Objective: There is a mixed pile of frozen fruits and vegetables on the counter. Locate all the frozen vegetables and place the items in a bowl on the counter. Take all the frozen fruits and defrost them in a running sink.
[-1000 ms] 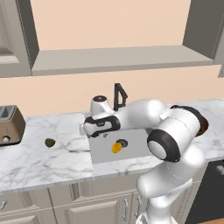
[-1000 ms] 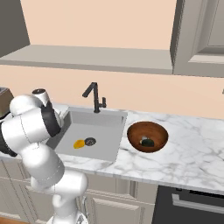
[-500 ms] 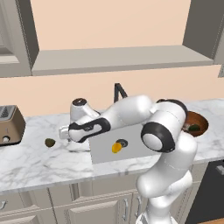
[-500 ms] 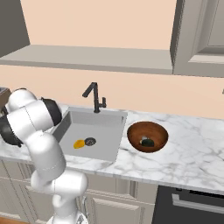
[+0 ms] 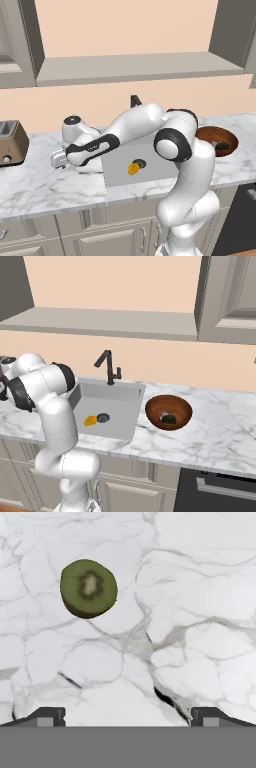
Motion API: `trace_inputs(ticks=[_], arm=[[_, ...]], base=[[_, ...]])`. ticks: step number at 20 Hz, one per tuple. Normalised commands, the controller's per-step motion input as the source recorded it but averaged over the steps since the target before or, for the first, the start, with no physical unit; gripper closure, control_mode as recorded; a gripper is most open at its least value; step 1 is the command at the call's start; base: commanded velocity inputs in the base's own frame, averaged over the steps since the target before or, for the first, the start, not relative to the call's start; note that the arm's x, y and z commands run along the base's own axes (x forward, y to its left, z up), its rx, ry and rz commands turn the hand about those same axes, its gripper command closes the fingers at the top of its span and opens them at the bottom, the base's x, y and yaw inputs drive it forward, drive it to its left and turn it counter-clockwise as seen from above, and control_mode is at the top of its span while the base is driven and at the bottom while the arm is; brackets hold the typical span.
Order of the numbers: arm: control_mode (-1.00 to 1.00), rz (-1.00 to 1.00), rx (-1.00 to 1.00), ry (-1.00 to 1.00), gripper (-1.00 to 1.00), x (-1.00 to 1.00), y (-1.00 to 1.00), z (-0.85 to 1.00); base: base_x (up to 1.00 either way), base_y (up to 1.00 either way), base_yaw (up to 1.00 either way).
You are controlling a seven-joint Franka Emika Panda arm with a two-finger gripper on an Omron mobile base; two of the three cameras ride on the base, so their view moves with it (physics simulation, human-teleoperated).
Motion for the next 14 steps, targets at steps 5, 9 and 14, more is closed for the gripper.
trace_inputs(ticks=[5, 9, 14], arm=[[-1.00, 0.05, -0.04, 0.05, -1.00, 0.21, 0.43, -0.03], [-1.00, -0.01, 0.00, -0.03, -1.00, 0.39, 0.37, -0.08], [-1.00, -0.03, 0.00, -0.02, -1.00, 0.39, 0.31, -0.17]], base=[[0.00, 0.00, 0.00], [0.00, 0.00, 0.00], [0.00, 0.00, 0.00]])
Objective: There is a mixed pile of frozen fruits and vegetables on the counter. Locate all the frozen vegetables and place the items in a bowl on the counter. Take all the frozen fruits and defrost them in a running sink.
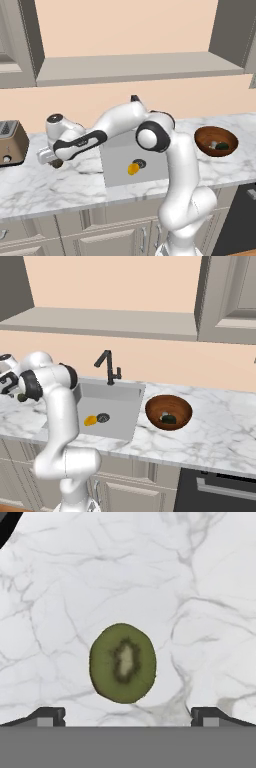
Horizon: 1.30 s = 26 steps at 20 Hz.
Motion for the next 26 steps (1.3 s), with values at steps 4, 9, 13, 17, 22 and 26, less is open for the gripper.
trace_inputs(ticks=[4, 9, 13, 17, 22, 26], arm=[[-1.00, -0.01, 0.00, 0.00, -1.00, 0.38, 0.21, -0.22], [-1.00, 0.00, 0.00, 0.01, -1.00, 0.19, 0.02, -0.37], [-1.00, 0.00, 0.00, 0.04, -1.00, -0.03, -0.05, -0.47], [-1.00, 0.00, 0.00, 0.00, 1.00, 0.03, -0.05, -0.42], [-1.00, 0.00, 0.00, 0.00, 1.00, 0.03, 0.00, -0.25], [-1.00, -0.14, 0.00, 0.00, 1.00, 0.00, -0.45, 0.13]], base=[[0.00, 0.00, 0.00], [0.00, 0.00, 0.00], [0.00, 0.00, 0.00], [0.00, 0.00, 0.00], [0.00, 0.00, 0.00], [0.00, 0.00, 0.00]])
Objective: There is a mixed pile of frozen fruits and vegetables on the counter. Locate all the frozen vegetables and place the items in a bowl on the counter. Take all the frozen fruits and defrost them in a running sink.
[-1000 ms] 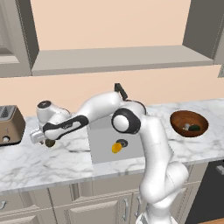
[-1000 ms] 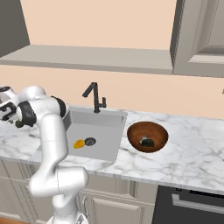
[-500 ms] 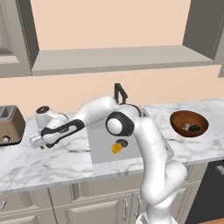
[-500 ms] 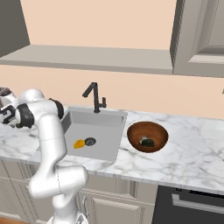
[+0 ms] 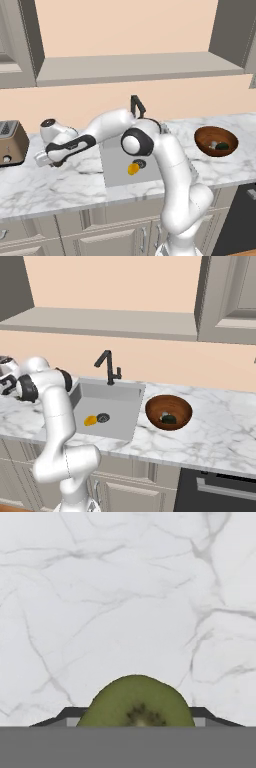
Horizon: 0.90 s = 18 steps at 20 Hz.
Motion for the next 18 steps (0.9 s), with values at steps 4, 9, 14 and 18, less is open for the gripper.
trace_inputs(ticks=[4, 9, 14, 18], arm=[[-1.00, -0.19, 0.00, 0.00, 1.00, -0.01, -0.72, 0.28], [-1.00, -0.18, 0.00, -0.01, 1.00, 0.00, -0.81, 0.25], [-1.00, -0.20, 0.00, 0.04, 1.00, 0.00, -0.91, 0.27], [-1.00, -0.20, 0.03, 0.05, 1.00, 0.00, -0.92, 0.21]], base=[[0.00, 0.00, 0.00], [0.00, 0.00, 0.00], [0.00, 0.00, 0.00], [0.00, 0.00, 0.00]])
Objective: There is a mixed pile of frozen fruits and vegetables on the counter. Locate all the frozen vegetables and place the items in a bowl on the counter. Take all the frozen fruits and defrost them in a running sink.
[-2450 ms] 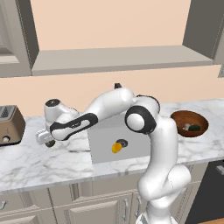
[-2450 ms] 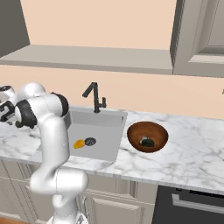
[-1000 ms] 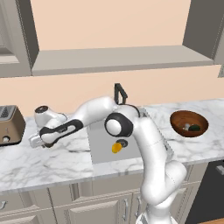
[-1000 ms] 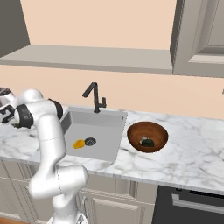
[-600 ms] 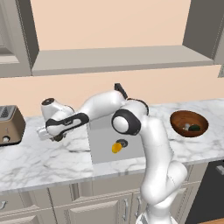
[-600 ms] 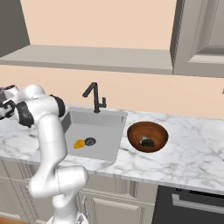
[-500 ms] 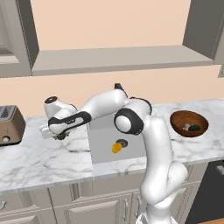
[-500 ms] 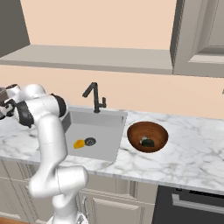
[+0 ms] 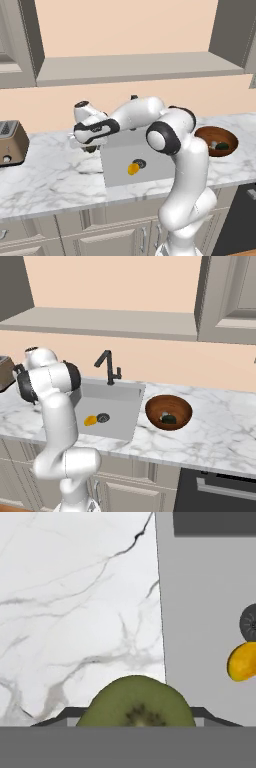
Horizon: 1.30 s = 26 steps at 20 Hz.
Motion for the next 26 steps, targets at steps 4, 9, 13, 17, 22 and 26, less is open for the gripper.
trace_inputs(ticks=[4, 9, 13, 17, 22, 26], arm=[[-1.00, -0.16, 0.02, 0.07, 1.00, 0.11, -0.93, -0.05], [-1.00, -0.14, 0.00, 0.09, 1.00, 0.18, -0.97, -0.21], [-1.00, -0.13, 0.00, 0.09, 1.00, 0.21, -0.97, -0.24], [-1.00, -0.02, 0.00, 0.03, 1.00, 0.31, -0.61, -0.26], [-1.00, 0.00, 0.00, -0.01, 1.00, 0.45, -0.16, -0.55], [-1.00, 0.00, -0.02, -0.02, 1.00, 0.29, -0.03, -0.99]], base=[[0.00, 0.00, 0.00], [0.00, 0.00, 0.00], [0.00, 0.00, 0.00], [0.00, 0.00, 0.00], [0.00, 0.00, 0.00], [0.00, 0.00, 0.00]])
